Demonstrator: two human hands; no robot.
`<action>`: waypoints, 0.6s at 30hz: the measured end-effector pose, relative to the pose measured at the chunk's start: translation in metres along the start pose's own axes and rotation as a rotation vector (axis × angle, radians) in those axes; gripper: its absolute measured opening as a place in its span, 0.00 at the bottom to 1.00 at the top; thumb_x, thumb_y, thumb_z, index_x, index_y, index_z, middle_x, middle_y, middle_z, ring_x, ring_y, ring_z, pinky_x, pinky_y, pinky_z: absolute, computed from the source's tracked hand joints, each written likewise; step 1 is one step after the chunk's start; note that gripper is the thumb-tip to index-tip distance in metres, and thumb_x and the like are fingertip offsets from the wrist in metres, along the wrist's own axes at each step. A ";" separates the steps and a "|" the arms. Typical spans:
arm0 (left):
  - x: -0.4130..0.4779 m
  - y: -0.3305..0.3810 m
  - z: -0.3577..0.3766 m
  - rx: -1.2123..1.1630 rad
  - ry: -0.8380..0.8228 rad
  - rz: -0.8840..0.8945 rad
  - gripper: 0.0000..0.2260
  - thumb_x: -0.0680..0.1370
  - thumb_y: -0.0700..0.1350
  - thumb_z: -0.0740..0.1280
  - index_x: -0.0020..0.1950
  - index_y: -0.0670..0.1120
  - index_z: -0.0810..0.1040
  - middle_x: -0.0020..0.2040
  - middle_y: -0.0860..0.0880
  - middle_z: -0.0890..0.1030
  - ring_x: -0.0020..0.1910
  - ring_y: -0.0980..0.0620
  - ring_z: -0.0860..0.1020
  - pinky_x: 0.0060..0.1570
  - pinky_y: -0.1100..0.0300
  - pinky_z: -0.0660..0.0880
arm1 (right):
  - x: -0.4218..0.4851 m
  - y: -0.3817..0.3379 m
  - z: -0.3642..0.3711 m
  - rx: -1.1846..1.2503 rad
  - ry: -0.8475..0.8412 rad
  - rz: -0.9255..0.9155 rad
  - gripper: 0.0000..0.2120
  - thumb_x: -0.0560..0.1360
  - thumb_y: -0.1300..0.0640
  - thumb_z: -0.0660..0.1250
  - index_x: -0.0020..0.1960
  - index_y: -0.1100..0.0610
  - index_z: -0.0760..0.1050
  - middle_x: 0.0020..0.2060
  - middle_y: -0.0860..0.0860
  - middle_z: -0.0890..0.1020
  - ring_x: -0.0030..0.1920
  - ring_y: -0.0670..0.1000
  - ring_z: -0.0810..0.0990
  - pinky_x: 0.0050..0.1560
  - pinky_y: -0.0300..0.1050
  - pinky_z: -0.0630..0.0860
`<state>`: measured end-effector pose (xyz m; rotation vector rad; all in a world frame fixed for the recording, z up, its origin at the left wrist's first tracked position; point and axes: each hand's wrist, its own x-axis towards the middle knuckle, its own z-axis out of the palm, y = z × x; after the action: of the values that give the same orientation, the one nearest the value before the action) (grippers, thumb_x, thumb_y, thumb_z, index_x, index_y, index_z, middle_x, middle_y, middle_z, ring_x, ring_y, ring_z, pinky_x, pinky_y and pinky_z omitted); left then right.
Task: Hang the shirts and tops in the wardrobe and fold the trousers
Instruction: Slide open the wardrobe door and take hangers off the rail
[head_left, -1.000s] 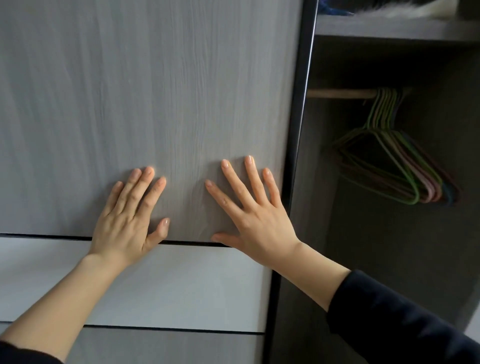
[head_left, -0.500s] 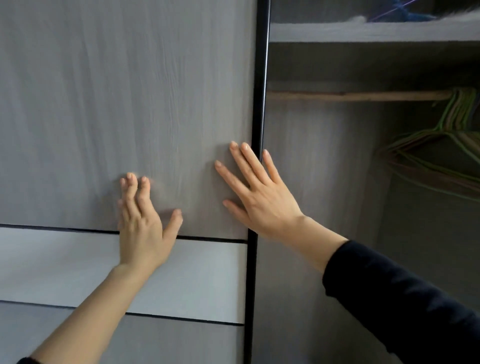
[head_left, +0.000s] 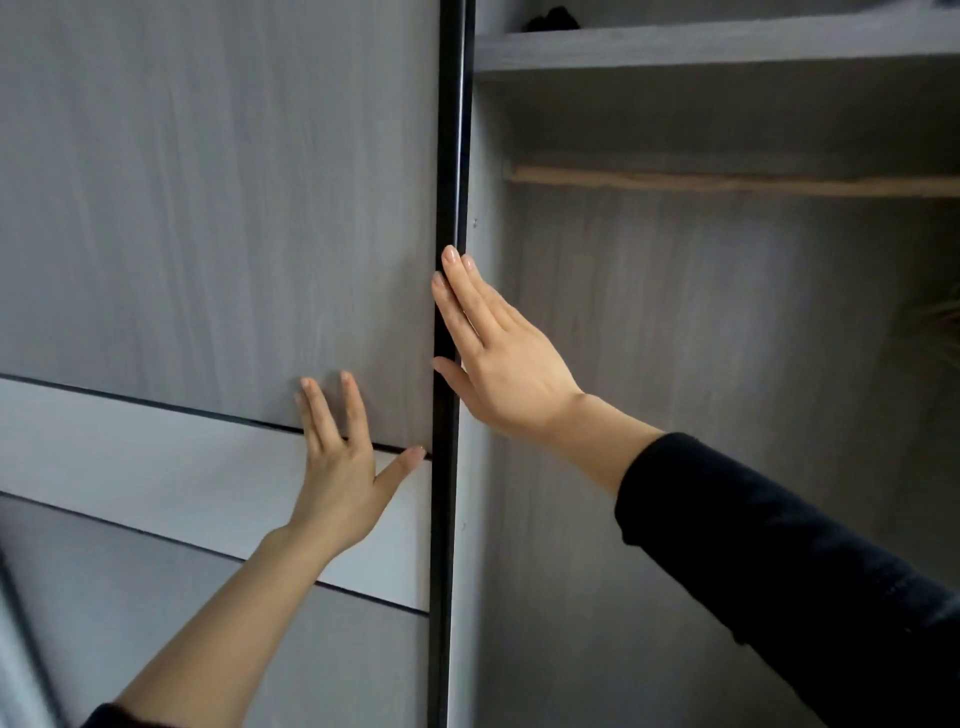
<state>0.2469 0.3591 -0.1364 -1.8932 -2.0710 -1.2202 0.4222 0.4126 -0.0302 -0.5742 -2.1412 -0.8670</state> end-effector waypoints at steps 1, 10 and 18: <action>0.001 -0.002 -0.005 -0.022 -0.014 -0.015 0.48 0.72 0.68 0.58 0.73 0.48 0.26 0.72 0.38 0.26 0.72 0.42 0.27 0.74 0.46 0.42 | 0.005 -0.003 0.003 0.007 0.000 -0.014 0.30 0.78 0.54 0.65 0.73 0.70 0.61 0.74 0.65 0.61 0.75 0.62 0.59 0.73 0.54 0.63; 0.002 0.002 -0.012 -0.046 -0.055 -0.084 0.47 0.76 0.60 0.63 0.75 0.46 0.29 0.72 0.38 0.26 0.73 0.40 0.29 0.74 0.46 0.43 | 0.007 -0.004 -0.001 0.058 -0.074 -0.003 0.33 0.77 0.54 0.67 0.76 0.64 0.58 0.76 0.60 0.57 0.76 0.57 0.57 0.74 0.50 0.59; -0.001 0.088 0.002 -0.021 0.261 0.402 0.34 0.73 0.37 0.63 0.77 0.42 0.54 0.78 0.41 0.49 0.77 0.44 0.47 0.75 0.53 0.48 | -0.051 0.050 -0.035 0.047 -0.270 0.158 0.29 0.78 0.52 0.63 0.76 0.58 0.60 0.76 0.55 0.60 0.75 0.56 0.62 0.69 0.51 0.64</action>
<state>0.3241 0.3528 -0.0956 -1.9124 -1.4665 -1.3019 0.5019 0.4146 -0.0325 -0.8654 -2.3117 -0.6820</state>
